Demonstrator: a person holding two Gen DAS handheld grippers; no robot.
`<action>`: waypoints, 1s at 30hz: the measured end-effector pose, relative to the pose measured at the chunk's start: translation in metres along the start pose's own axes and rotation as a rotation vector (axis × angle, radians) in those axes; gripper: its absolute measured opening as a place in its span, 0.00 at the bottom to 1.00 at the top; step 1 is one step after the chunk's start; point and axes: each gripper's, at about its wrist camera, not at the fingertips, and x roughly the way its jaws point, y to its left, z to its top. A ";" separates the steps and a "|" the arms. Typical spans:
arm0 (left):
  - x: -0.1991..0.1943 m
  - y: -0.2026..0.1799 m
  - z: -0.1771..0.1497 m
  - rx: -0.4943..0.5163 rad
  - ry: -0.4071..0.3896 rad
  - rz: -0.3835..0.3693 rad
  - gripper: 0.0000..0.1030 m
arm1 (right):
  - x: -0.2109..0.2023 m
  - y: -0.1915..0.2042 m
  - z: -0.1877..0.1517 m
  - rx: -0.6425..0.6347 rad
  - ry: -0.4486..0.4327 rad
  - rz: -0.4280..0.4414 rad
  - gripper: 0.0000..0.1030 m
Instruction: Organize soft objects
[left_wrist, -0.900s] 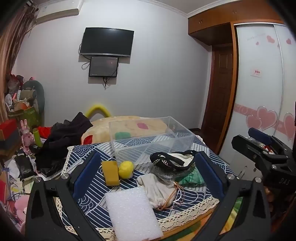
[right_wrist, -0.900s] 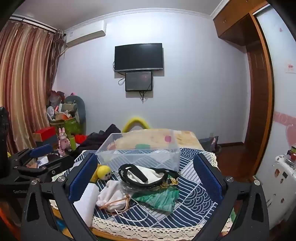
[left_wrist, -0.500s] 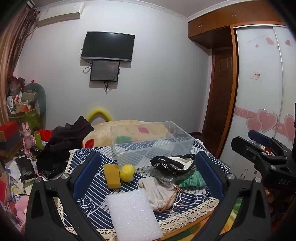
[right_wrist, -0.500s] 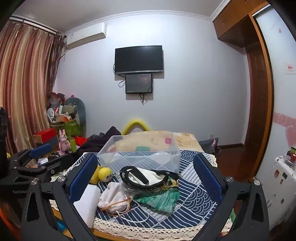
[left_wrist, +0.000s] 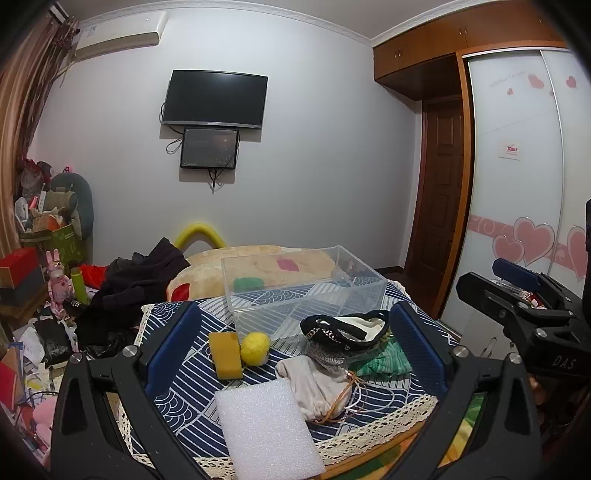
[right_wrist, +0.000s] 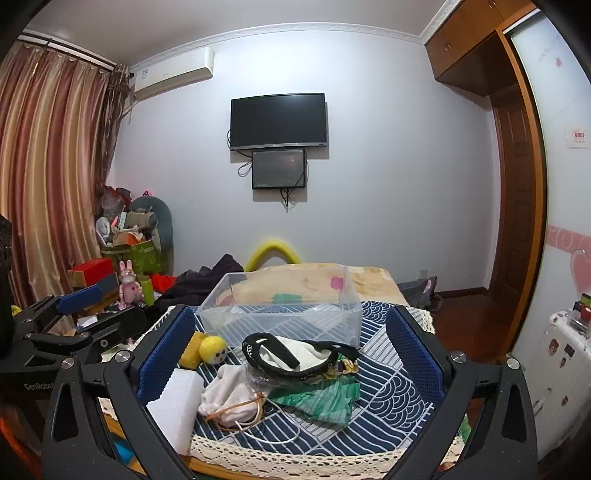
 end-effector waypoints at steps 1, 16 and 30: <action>0.000 0.000 0.000 0.000 -0.001 0.001 1.00 | 0.000 0.000 0.000 0.000 0.000 0.001 1.00; -0.001 0.001 0.000 -0.006 0.004 -0.006 1.00 | -0.003 0.001 0.003 -0.001 -0.006 0.003 1.00; -0.002 0.002 0.001 -0.009 0.005 -0.007 1.00 | -0.004 0.003 0.003 -0.001 -0.012 0.004 1.00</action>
